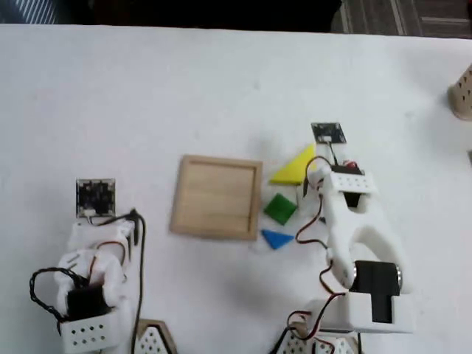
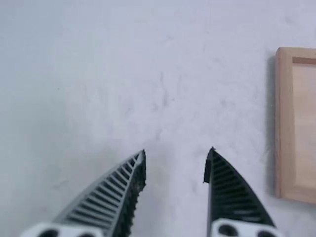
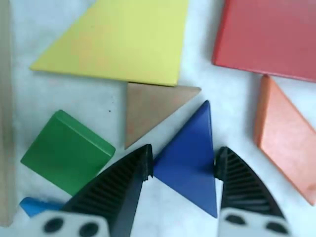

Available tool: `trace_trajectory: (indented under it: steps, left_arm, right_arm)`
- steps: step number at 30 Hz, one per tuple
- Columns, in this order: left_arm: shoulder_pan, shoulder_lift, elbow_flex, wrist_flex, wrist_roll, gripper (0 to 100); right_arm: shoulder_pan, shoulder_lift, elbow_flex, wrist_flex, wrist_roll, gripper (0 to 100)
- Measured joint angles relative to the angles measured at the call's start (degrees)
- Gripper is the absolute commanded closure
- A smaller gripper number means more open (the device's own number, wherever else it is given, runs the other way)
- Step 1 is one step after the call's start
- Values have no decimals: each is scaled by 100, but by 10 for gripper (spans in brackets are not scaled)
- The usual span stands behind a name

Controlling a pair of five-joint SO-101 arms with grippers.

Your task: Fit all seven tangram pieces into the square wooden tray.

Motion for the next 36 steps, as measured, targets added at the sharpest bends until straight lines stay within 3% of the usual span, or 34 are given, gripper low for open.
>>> trace_trajectory:
  steps: [4, 10, 20, 27, 36]
  left_arm:
    - [0, 0, 0, 0, 0, 793]
    - [0, 0, 0, 0, 0, 793]
    - [0, 0, 0, 0, 0, 793]
    - [0, 0, 0, 0, 0, 793]
    - [0, 0, 0, 0, 0, 793]
  right_arm:
    - [0, 0, 0, 0, 352, 784]
    - [-53, 0, 0, 0, 668, 679]
    - [-62, 0, 0, 0, 1591, 761]
    - [-62, 0, 18, 0, 2391, 763]
    - [-132, 0, 18, 18, 2585, 762]
